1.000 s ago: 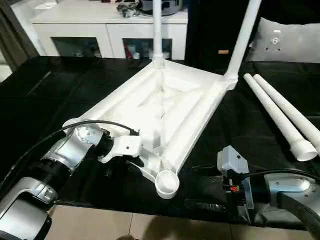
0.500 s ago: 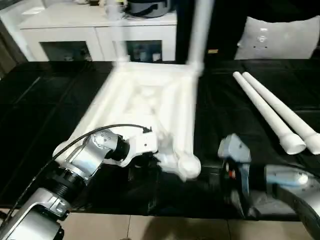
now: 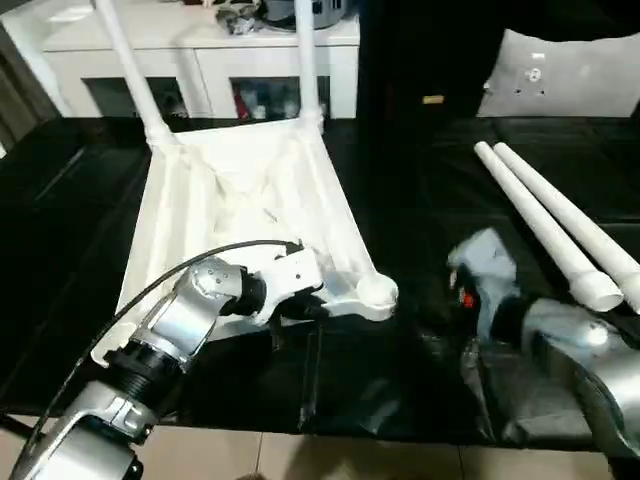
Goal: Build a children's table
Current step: Rotate table base
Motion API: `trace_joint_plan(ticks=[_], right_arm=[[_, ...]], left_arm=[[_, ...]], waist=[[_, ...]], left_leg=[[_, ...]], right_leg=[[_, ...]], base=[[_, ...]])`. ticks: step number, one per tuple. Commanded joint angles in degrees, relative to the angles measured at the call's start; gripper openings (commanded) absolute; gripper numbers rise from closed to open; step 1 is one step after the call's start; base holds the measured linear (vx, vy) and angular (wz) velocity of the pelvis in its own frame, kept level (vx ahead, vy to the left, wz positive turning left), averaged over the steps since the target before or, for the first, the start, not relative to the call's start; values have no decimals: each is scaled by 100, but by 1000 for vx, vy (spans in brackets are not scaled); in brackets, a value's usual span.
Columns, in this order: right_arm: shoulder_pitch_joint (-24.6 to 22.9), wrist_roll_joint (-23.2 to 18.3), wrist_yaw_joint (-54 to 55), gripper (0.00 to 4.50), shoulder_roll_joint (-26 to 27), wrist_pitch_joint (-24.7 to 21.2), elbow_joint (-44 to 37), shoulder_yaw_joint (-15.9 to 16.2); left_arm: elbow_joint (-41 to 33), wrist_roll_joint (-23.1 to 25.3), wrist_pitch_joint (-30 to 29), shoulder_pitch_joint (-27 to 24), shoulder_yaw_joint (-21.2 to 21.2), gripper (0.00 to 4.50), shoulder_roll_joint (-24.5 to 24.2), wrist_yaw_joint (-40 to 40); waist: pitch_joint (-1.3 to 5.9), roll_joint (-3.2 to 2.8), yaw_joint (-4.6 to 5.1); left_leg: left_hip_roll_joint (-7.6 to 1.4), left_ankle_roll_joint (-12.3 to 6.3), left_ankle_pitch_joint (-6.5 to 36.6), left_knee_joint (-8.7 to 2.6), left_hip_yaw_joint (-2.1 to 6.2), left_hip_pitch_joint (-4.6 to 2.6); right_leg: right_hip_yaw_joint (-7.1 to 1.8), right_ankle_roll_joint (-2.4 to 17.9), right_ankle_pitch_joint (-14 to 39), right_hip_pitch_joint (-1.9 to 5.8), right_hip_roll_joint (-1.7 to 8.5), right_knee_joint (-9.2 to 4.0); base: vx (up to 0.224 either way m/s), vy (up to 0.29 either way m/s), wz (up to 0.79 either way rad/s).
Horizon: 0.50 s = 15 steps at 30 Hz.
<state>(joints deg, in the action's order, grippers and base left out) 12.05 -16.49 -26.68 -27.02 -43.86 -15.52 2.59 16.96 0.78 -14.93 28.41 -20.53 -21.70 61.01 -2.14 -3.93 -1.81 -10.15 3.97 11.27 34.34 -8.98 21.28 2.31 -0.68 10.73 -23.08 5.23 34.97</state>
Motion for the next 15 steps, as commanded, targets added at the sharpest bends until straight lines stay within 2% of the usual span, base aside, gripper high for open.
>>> trace_joint_plan(ticks=[1,2,6,7,8,9,10,11,12,14,15], right_arm=[[306,87,366,450,124,-138,255,-186],[455,87,467,450,189,-194,395,-244],[880,231,758,450,288,-379,831,-323],[1175,362,850,450,250,-561,1216,-302],[1343,420,903,450,237,-654,1457,-306],[1484,463,962,450,238,-734,1661,-316],[1717,581,964,450,168,-692,2123,-229],[1936,668,968,450,119,-623,2577,-181],[2211,691,1004,450,110,-545,3132,-245],[2395,718,1018,450,98,-379,3526,-281],[2516,738,1044,450,96,-259,3785,-310]], left_arm=[[-584,-390,-41,-28,215,66,43,105],[-722,-447,-86,-84,251,66,34,111],[-1125,-644,-349,-237,356,103,17,59],[-1376,-744,-586,-312,517,111,44,-72],[-1516,-792,-714,-352,606,111,58,-149],[-1648,-838,-830,-393,679,123,67,-218],[-1896,-956,-1041,-459,787,132,47,-272],[-2145,-1071,-1246,-523,875,140,15,-320],[-2471,-1199,-1526,-596,974,154,-28,-413],[-2667,-1251,-1694,-639,1026,162,-63,-467],[-2779,-1278,-1789,-668,1056,172,-90,-497]], waist=[[370,51,-28],[346,71,-10],[318,62,-16],[323,90,-15],[323,78,24],[325,65,13],[327,56,26],[301,71,43],[311,71,58],[310,62,26],[323,57,16]], left_leg=[[-167,-118,825,-380,10,-50],[-155,-127,829,-388,1,-17],[-144,-113,949,-391,-23,-38],[-147,-101,940,-390,-26,-40],[-134,-47,887,-399,-6,-11],[-135,-2,933,-385,-16,-42],[-132,24,1018,-375,-16,-50],[-120,14,1075,-389,-24,-29],[-120,48,1088,-378,-15,-26],[-119,4,1043,-353,-36,-46],[-121,-29,951,-351,-40,-33]], right_leg=[[-155,1425,725,315,206,-376],[-153,1456,728,327,192,-381],[-162,1317,1020,315,175,-410],[-162,1301,1019,319,174,-405],[-143,1362,1005,343,180,-371],[-149,1351,1117,316,179,-396],[-144,1373,1182,309,181,-384],[-143,1346,1280,311,165,-421],[-140,1397,1261,319,183,-391],[-144,1426,1203,298,172,-412],[-137,1443,1058,311,165,-387]], base=[[0,0,0],[0,0,0],[0,0,0],[0,0,0],[0,0,0],[0,0,0],[0,0,0],[0,0,0],[0,0,0],[0,0,0],[0,0,0]])
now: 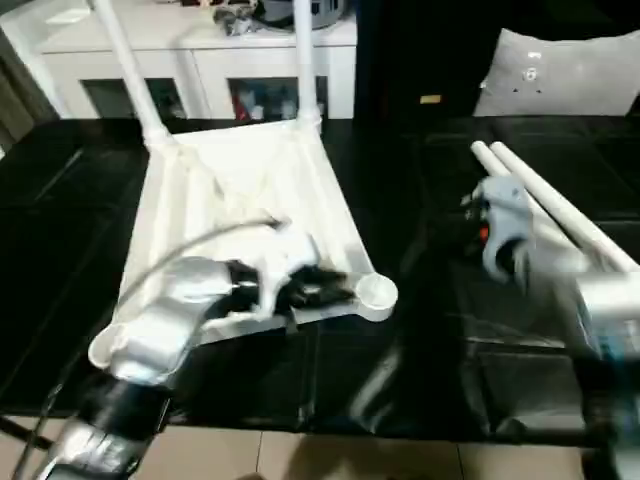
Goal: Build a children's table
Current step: Rotate table base, then pick table leg
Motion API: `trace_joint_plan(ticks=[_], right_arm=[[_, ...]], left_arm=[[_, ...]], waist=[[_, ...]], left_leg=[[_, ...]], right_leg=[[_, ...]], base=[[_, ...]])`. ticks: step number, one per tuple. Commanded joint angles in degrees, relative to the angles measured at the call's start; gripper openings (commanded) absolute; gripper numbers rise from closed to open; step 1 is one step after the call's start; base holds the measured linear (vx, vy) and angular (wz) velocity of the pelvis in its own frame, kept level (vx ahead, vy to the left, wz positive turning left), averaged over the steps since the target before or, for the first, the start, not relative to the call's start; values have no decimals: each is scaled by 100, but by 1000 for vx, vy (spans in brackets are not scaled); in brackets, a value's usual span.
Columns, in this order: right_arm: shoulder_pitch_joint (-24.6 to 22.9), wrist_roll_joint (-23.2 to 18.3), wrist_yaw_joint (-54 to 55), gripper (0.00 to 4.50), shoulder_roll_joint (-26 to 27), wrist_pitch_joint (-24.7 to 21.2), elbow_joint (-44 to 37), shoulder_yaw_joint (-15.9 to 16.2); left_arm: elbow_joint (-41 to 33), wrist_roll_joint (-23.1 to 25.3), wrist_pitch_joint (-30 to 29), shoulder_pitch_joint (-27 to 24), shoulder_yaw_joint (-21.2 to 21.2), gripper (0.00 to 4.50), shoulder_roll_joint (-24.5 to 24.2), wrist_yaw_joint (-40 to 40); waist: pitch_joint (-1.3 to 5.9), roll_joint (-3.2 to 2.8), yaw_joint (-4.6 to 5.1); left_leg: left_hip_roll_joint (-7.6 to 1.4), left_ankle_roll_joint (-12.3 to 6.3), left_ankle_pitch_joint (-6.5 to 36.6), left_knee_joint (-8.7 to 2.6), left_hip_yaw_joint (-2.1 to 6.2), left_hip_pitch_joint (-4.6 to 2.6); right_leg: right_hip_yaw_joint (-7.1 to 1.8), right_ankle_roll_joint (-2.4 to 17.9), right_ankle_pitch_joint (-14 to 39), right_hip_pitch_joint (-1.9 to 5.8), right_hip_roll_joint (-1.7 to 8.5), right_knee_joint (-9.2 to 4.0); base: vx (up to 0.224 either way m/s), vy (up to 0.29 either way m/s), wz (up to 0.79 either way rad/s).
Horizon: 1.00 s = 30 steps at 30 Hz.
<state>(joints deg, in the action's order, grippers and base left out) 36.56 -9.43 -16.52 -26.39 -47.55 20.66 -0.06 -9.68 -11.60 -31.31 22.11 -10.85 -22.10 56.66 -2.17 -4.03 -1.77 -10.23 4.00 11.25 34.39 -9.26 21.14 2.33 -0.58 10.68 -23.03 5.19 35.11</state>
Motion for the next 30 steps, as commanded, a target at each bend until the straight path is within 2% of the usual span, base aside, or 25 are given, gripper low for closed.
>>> trace_joint_plan(ticks=[1,4,5,6,7,9,11,12,14,15,17,18,19,20,21,22,23,24,25,26,27,28,29,30], right_arm=[[196,55,23,450,18,267,445,-59],[797,290,-111,450,-105,1067,1757,43],[797,290,-111,450,-105,1067,1757,43],[916,373,-143,450,-137,1245,2024,77],[1086,458,-165,450,-185,1480,2423,89],[1337,608,-135,450,-269,1923,3018,112],[1401,660,-98,450,-302,2081,3172,122],[1427,541,-192,450,-257,2286,3177,-5],[1346,395,-290,450,-161,2322,2981,-103],[1233,316,-320,450,-95,2297,2766,-150],[884,126,-308,450,37,2057,2073,-275],[658,18,-320,450,127,1921,1658,-352],[322,-81,-259,450,216,1751,1046,-408],[126,-127,-222,450,265,1702,721,-423],[-275,-218,-132,450,345,1541,18,-423],[-313,-223,-121,450,351,1526,-47,-422],[-663,-265,-19,450,408,1384,-658,-410],[-1284,-389,189,450,559,1066,-1767,-466],[-1284,-389,189,450,559,1066,-1767,-466],[-1587,-437,324,450,668,933,-2325,-511],[-1792,-468,412,450,753,811,-2725,-552],[-2010,-522,464,450,830,713,-3127,-543],[-2181,-575,532,450,925,604,-3468,-556],[-2409,-651,635,450,1073,454,-3912,-540]], left_arm=[[-238,-63,-253,-69,119,183,-88,-83],[-793,-149,-752,-257,317,200,-228,-254],[-793,-149,-752,-257,317,205,-228,-254],[-910,-169,-856,-301,357,226,-254,-297],[-1065,-223,-1002,-355,415,226,-274,-387],[-1312,-343,-1226,-439,498,242,-307,-545],[-1379,-377,-1273,-469,525,260,-313,-588],[-1437,-235,-1176,-623,707,273,-112,-966],[-1428,-95,-1127,-761,893,285,150,-1411],[-1404,-47,-1132,-819,992,293,301,-1672],[-1347,59,-1025,-892,1110,305,491,-2010],[-1329,98,-903,-986,1155,317,592,-2212],[-1318,141,-800,-1093,1195,330,721,-2428],[-1335,139,-761,-1170,1211,330,782,-2559],[-1328,124,-770,-1244,1237,337,917,-2726],[-1328,129,-767,-1250,1236,345,927,-2740],[-1328,171,-739,-1307,1228,355,1019,-2862],[-1359,229,-703,-1395,1143,364,1148,-2989],[-1359,229,-703,-1395,1143,369,1148,-2989],[-1379,262,-683,-1428,1093,372,1208,-3056],[-1390,272,-670,-1449,1059,387,1249,-3119],[-1404,255,-680,-1478,1055,387,1303,-3172],[-1401,244,-639,-1507,1067,400,1357,-3252],[-1391,219,-589,-1554,1102,408,1424,-3352]], waist=[[292,72,-10],[309,75,-6],[298,78,2],[283,77,-14],[263,80,-8],[219,105,-14],[218,84,-16],[204,89,-10],[202,172,20],[209,140,0],[215,159,-9],[231,187,-9],[241,162,-19],[236,167,-37],[241,162,-40],[247,167,-57],[244,120,-59],[245,51,-62],[249,27,-20],[253,5,14],[252,-106,48],[235,-177,103],[235,-177,103],[213,-125,138]], left_leg=[[-110,-96,911,-361,-24,-13],[-125,-125,890,-350,-17,-6],[-111,-161,884,-341,-30,1],[-103,-225,832,-336,-41,4],[-113,-251,848,-340,-41,21],[-105,-297,920,-348,-45,22],[-119,-291,991,-340,-48,8],[-119,-304,1032,-342,-49,14],[-130,-388,982,-337,-60,44],[-124,-446,848,-332,-52,50],[-139,-505,747,-333,-51,56],[-145,-573,580,-323,-53,49],[-146,-606,512,-320,-50,44],[-157,-622,518,-328,-54,38],[-165,-616,479,-332,-50,36],[-174,-603,492,-331,-52,22],[-201,-521,486,-369,-9,8],[-265,-374,527,-390,33,-39],[-395,-302,557,-469,140,-72],[-490,-349,608,-541,218,-101],[-864,-558,620,-695,420,-209],[-1169,-779,567,-832,568,-254],[-1169,-779,567,-832,568,-254],[-1213,-1214,761,-881,555,-218]], right_leg=[[-140,1410,975,292,154,-417],[-119,1561,838,295,185,-368],[-116,1603,834,295,167,-374],[-119,1593,784,300,149,-389],[-114,1635,779,287,164,-367],[-108,1658,921,279,156,-403],[-104,1676,983,267,162,-396],[-104,1676,970,271,152,-392],[-107,1642,859,310,143,-406],[-104,1643,807,312,153,-390],[-110,1619,716,320,150,-391],[-115,1594,556,316,131,-378],[-116,1589,491,318,129,-371],[-121,1553,494,318,139,-395],[-125,1525,482,310,130,-380],[-131,1492,494,291,127,-385],[-103,1453,481,295,70,-381],[-53,1382,350,255,-23,-392],[37,1388,144,249,-117,-352],[102,1467,110,244,-147,-308],[202,1498,186,163,-150,-204],[270,1417,302,88,-108,-30],[270,1417,302,88,-108,-30],[235,1516,390,49,-10,140]], base=[[0,0,0],[0,0,0],[0,0,0],[0,0,0],[0,0,0],[0,0,0],[0,0,0],[0,0,0],[0,0,0],[0,0,0],[0,0,0],[0,0,0],[0,0,0],[0,0,0],[0,0,0],[0,0,0],[0,0,0],[0,0,0],[0,0,0],[0,0,0],[0,0,0],[-9,-73,2],[-8,-127,-3],[-8,-127,-3]])
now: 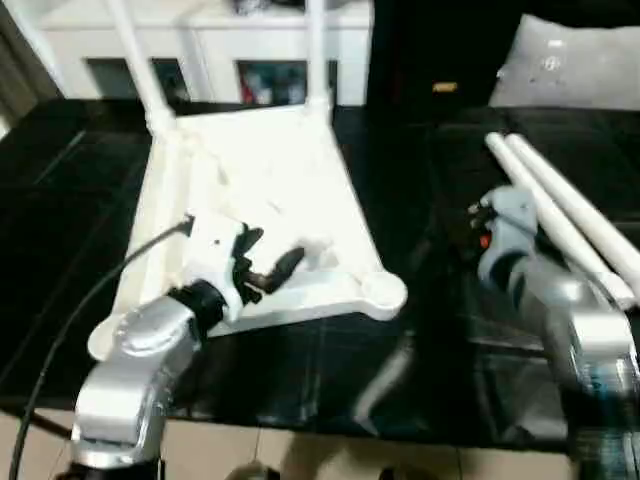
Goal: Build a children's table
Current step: Pick table leg
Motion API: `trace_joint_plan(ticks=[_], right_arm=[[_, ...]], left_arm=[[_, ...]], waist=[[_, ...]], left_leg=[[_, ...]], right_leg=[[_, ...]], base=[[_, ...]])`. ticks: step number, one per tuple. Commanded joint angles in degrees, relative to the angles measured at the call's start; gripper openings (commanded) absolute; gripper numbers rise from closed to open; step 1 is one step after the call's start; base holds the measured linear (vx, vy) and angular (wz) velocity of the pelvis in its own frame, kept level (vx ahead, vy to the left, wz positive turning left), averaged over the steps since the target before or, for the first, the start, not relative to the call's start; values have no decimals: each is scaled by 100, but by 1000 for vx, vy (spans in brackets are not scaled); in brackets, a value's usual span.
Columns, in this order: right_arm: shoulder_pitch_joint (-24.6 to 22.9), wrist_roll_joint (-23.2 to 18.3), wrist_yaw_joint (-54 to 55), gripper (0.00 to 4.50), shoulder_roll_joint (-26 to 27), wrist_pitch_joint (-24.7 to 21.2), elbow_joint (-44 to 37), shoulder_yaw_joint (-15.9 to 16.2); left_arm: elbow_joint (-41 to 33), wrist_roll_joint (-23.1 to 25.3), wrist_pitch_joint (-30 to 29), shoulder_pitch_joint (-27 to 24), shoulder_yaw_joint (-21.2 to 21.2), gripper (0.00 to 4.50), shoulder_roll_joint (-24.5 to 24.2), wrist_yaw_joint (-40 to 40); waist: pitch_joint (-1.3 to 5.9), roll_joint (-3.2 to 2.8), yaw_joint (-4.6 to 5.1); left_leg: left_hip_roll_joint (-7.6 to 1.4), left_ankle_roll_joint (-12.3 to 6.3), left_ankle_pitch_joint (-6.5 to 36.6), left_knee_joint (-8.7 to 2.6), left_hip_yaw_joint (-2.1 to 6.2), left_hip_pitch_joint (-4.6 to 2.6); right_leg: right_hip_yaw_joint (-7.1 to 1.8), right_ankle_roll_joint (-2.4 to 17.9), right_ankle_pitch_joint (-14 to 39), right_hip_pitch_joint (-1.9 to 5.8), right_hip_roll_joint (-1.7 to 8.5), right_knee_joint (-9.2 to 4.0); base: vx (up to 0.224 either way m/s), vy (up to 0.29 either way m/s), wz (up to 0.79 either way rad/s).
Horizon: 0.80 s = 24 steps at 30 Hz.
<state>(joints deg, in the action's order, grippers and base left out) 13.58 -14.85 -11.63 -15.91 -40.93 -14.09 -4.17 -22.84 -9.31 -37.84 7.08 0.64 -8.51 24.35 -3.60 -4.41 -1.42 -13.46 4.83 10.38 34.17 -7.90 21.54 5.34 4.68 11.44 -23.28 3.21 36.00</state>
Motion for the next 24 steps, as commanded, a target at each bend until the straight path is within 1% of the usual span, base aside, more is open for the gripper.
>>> trace_joint_plan(ticks=[1,2,3,4,5,6,7,8,9,10,11,12,13,14,15,16,17,18,19,20,21,22,23,24], right_arm=[[-158,-123,173,450,59,-236,-525,-116],[-340,-140,304,450,195,-370,-844,-54],[-433,-128,376,450,268,-412,-975,-5],[-556,-125,454,450,360,-454,-1144,64],[-611,-127,484,450,401,-471,-1221,96],[-877,14,662,450,569,-329,-1536,301],[-952,55,703,450,577,-429,-1642,385],[-985,81,721,450,567,-514,-1689,431],[-1010,-30,687,450,598,-705,-1769,417],[-1035,-82,684,450,634,-771,-1837,406],[-1035,-82,684,450,634,-771,-1837,406],[-1056,-105,700,450,654,-848,-1908,402],[-1120,-113,698,450,638,-923,-1993,452],[-1144,-115,711,450,640,-971,-1998,462],[-1166,-109,730,450,655,-1004,-2010,466],[-1182,-91,747,450,661,-1028,-2007,475],[-1182,-91,747,450,661,-1028,-2007,475],[-1201,-42,741,450,659,-1007,-1994,523],[-1201,-34,730,450,665,-1010,-1986,535],[-1187,-35,731,450,671,-1031,-1987,549],[-1170,-39,731,450,675,-1051,-1987,564],[-1133,-48,712,450,665,-1078,-1967,592],[-1133,-48,712,450,665,-1078,-1967,592],[-1092,-43,687,450,642,-1090,-1931,628]], left_arm=[[-71,-15,71,-61,-37,408,76,-137],[-65,-24,95,-103,-5,416,108,-213],[-64,-24,105,-124,14,434,125,-251],[-66,-15,125,-150,31,444,136,-289],[-68,-8,136,-162,38,444,138,-301],[-112,24,187,-228,84,444,143,-377],[-151,39,140,-258,125,444,164,-450],[-172,48,106,-276,153,444,181,-498],[-191,92,79,-290,157,444,182,-573],[-219,124,71,-311,151,444,171,-613],[-219,124,71,-311,151,444,171,-613],[-257,109,85,-347,151,444,175,-632],[-358,138,108,-507,151,444,225,-736],[-395,139,125,-577,148,444,253,-764],[-410,140,143,-618,139,444,270,-787],[-424,135,156,-645,129,444,277,-797],[-424,135,156,-645,129,444,277,-797],[-486,86,183,-701,129,444,319,-857],[-510,66,190,-720,138,444,342,-879],[-522,52,205,-728,151,444,369,-925],[-532,37,215,-729,167,444,391,-955],[-553,23,217,-722,161,444,413,-983],[-553,23,217,-722,161,444,413,-983],[-570,21,212,-715,134,444,421,-986]], waist=[[326,12,108],[306,97,122],[322,358,157],[394,472,60],[333,408,51],[342,418,108],[291,302,137],[337,196,158],[323,55,267],[522,-136,301],[479,-15,348],[340,125,207],[376,425,168],[333,264,-37],[242,395,-50],[218,359,-55],[206,349,-54],[198,300,-58],[216,222,2],[212,144,24],[152,49,116],[117,-58,144],[65,-154,52],[108,-126,-80]], left_leg=[[-735,-1445,1269,-866,276,-169],[-565,-1417,1587,-802,165,-136],[540,-1155,1945,268,-382,-187],[881,-1176,1587,1143,-353,116],[849,-1116,1416,1157,-277,231],[862,-1082,1382,1122,-215,222],[809,-1255,1228,744,-96,230],[702,-1397,1085,502,-13,194],[-82,-1832,750,-64,604,61],[-1196,-2413,609,-317,1173,-357],[-1113,-2517,318,-221,1065,-429],[-277,-2280,381,5,509,-147],[516,-1526,757,340,375,349],[484,-1034,643,468,393,201],[660,-673,571,625,235,36],[634,-491,516,473,222,47],[634,-440,587,432,196,-10],[587,-400,881,285,185,-124],[480,-383,1252,75,239,-138],[366,-388,1544,-41,302,-179],[99,-409,2407,-255,413,-203],[-283,-419,3654,-664,588,-119],[-523,-367,4442,-1086,623,144],[-383,-372,4827,-1175,376,94]], right_leg=[[-86,1295,376,118,250,-9],[-117,1479,545,118,234,-105],[-87,1769,1375,28,-8,-823],[-214,1718,2273,327,312,-988],[-300,1571,2456,350,366,-964],[-279,918,2794,350,423,-994],[-331,-91,3043,473,486,-1124],[-308,-634,3024,534,499,-1188],[42,-1598,2534,392,209,-966],[-278,-1468,1492,24,511,316],[-560,-1077,837,-202,687,516],[-723,-411,-134,-120,641,205],[-909,-1197,1040,501,873,-342],[-939,-1503,2222,377,1112,-555],[-946,-1934,4652,46,772,-904],[-836,-1705,5376,118,677,-925],[-747,-1622,5481,55,593,-961],[-569,-1435,5340,-3,470,-971],[-372,-1156,4722,91,366,-946],[-318,-998,4340,125,357,-944],[-163,-701,3557,246,320,-926],[-72,-519,2586,514,283,-495],[-80,-394,1722,759,258,341],[-160,-356,669,675,202,514]], base=[[-17,-185,-6],[-23,-218,-1],[-23,-218,-1],[-17,-213,-4],[-29,-204,-7],[-29,-204,-7],[-42,-184,-1],[-50,-164,-1],[-50,-164,-1],[-31,-192,-10],[-34,-175,5],[-34,-175,5],[-103,-162,-2],[-129,-176,-6],[-129,-176,-6],[-96,-135,6],[-89,-82,-2],[-89,-82,-2],[-91,-38,2],[-71,11,-2],[-71,11,-2],[-85,35,-2],[-120,15,6],[-120,15,6]])
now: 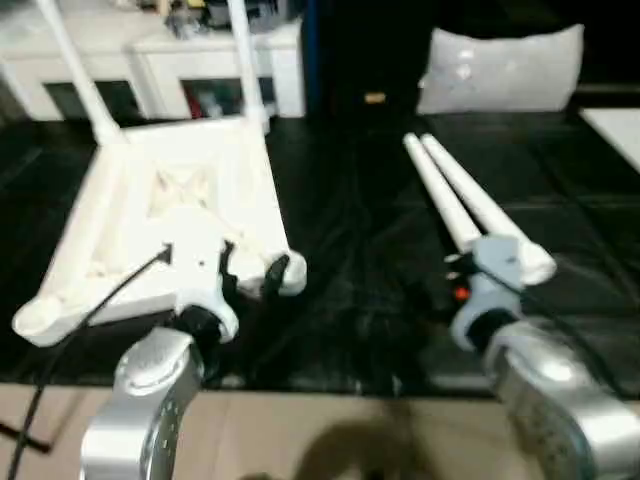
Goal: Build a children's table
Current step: Pick table leg
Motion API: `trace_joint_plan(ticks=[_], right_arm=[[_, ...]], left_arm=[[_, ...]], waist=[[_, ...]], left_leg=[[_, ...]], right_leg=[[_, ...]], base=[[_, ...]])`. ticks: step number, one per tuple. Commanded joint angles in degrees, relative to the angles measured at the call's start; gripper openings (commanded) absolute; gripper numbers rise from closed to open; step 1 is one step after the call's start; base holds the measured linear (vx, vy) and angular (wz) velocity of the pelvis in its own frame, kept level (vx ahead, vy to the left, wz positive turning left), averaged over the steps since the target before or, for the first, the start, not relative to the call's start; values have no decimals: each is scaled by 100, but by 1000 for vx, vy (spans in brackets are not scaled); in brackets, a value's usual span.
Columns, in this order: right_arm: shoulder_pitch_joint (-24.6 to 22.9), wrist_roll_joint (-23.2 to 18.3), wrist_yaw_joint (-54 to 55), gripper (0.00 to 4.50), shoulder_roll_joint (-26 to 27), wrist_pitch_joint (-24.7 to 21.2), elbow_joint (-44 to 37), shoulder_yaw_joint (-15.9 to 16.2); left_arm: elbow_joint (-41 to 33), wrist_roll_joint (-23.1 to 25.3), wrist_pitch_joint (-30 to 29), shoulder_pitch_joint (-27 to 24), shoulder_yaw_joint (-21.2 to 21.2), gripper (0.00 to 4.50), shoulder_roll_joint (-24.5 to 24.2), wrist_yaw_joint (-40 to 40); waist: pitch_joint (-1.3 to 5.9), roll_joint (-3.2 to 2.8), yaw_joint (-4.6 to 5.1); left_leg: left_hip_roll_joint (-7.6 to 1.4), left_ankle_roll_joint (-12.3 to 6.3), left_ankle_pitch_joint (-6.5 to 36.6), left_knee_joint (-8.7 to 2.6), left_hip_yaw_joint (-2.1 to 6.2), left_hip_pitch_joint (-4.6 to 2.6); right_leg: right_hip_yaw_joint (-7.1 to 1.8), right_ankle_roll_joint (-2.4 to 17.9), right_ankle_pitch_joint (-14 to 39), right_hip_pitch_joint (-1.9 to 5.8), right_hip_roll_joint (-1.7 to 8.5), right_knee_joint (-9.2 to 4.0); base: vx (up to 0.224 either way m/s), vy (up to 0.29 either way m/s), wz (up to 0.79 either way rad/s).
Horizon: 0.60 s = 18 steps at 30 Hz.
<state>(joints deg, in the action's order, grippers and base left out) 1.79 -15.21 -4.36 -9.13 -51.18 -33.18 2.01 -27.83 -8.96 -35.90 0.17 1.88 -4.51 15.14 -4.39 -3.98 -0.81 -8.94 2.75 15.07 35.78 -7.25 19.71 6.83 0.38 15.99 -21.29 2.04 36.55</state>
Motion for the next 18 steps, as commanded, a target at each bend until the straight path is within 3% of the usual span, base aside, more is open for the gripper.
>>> trace_joint_plan(ticks=[1,2,3,4,5,6,7,8,9,10,11,12,13,14,15,16,17,18], right_arm=[[96,-7,-45,450,-41,-68,-16,17],[128,8,-73,450,-78,-58,3,54],[147,18,-89,450,-101,-55,11,75],[150,20,-93,450,-103,-54,13,79],[164,29,-110,450,-119,-47,23,97],[174,39,-135,450,-139,-31,42,112],[176,42,-141,450,-142,-31,44,115],[182,46,-155,450,-155,-34,44,126],[186,44,-175,450,-172,-24,30,146],[187,44,-181,450,-177,-21,27,151],[190,41,-189,450,-184,-21,24,160],[194,40,-193,450,-192,-24,23,169],[202,38,-192,450,-201,-30,21,177],[216,29,-189,450,-209,-44,15,182],[230,26,-193,450,-214,-55,21,172],[243,34,-184,450,-213,-68,28,157],[251,43,-182,450,-211,-74,34,145],[263,50,-185,450,-211,-72,47,137]], left_arm=[[-76,-13,17,-24,3,444,23,-67],[-89,-9,16,-29,-27,444,27,-68],[-97,-9,15,-33,-45,444,28,-68],[-99,-11,17,-37,-50,444,27,-69],[-108,-20,23,-58,-80,444,26,-71],[-114,-25,36,-88,-130,444,22,-69],[-122,-29,36,-96,-147,444,18,-67],[-145,-46,26,-110,-186,444,10,-67],[-156,-71,14,-116,-203,444,15,-68],[-157,-76,13,-117,-208,444,16,-69],[-153,-78,19,-121,-217,444,14,-65],[-147,-76,28,-128,-229,444,6,-62],[-142,-63,33,-141,-247,444,-10,-45],[-145,-54,40,-158,-260,444,-22,-24],[-139,-49,45,-158,-268,444,-18,-22],[-131,-45,55,-151,-275,444,-23,-18],[-123,-45,63,-144,-283,444,-31,-19],[-111,-43,71,-134,-288,444,-40,-19]], waist=[[174,-52,-317],[88,180,-307],[-206,477,-89],[-99,296,44],[18,334,130],[168,-36,264],[52,-221,164],[35,-52,268],[109,-101,357],[194,-56,512],[308,105,581],[307,280,392],[427,325,205],[505,326,202],[419,328,199],[444,253,166],[403,167,155],[383,-141,160]], left_leg=[[-715,51,4513,-1369,82,263],[-552,138,4038,-1069,-49,121],[377,231,1300,1281,-214,-1151],[489,-127,921,1259,-84,-903],[379,-226,1849,803,-43,-748],[-35,-150,3631,223,72,-1402],[-885,-353,5480,-1293,645,-610],[-945,-525,5505,-1351,663,-616],[-763,-609,4866,-1163,497,-939],[-604,-614,4132,-1071,541,-1124],[-67,-698,2389,-790,459,-911],[314,-713,1251,-58,306,-40],[306,-678,864,451,321,109],[203,-540,219,776,471,393],[142,-311,-389,790,457,588],[84,-212,-753,638,440,583],[86,-275,-1443,76,317,540],[-48,-541,-1129,-412,329,162]], right_leg=[[-593,-46,1424,612,365,601],[-755,-259,3253,421,375,196],[-354,-792,7938,-1499,350,-1932],[-655,-600,7843,-1071,570,-1746],[-369,-794,6424,-147,674,-1420],[239,-856,4280,-210,421,-1087],[93,-319,640,313,294,628],[11,-162,-76,248,344,596],[-43,83,-303,-50,412,421],[-99,207,-314,-116,483,265],[-314,215,69,201,580,-159],[-972,107,1553,1071,1218,-579],[-1262,419,2105,1234,1516,-835],[-1404,1073,1602,1316,1569,-790],[-1059,1499,413,1156,1347,-722],[-825,1662,-51,1076,1220,-682],[-238,1547,18,853,655,-660],[-21,1100,739,733,278,-710]], base=[[-77,-27,13],[-4,-94,16],[-4,-94,16],[0,0,0],[40,46,-20],[40,46,-20],[10,73,-18],[59,55,-18],[59,55,-18],[135,-10,-14],[85,-36,-39],[85,-36,-39],[64,-40,-25],[136,-13,-4],[136,-13,-4],[134,3,-11],[153,31,-5],[153,31,-5]])
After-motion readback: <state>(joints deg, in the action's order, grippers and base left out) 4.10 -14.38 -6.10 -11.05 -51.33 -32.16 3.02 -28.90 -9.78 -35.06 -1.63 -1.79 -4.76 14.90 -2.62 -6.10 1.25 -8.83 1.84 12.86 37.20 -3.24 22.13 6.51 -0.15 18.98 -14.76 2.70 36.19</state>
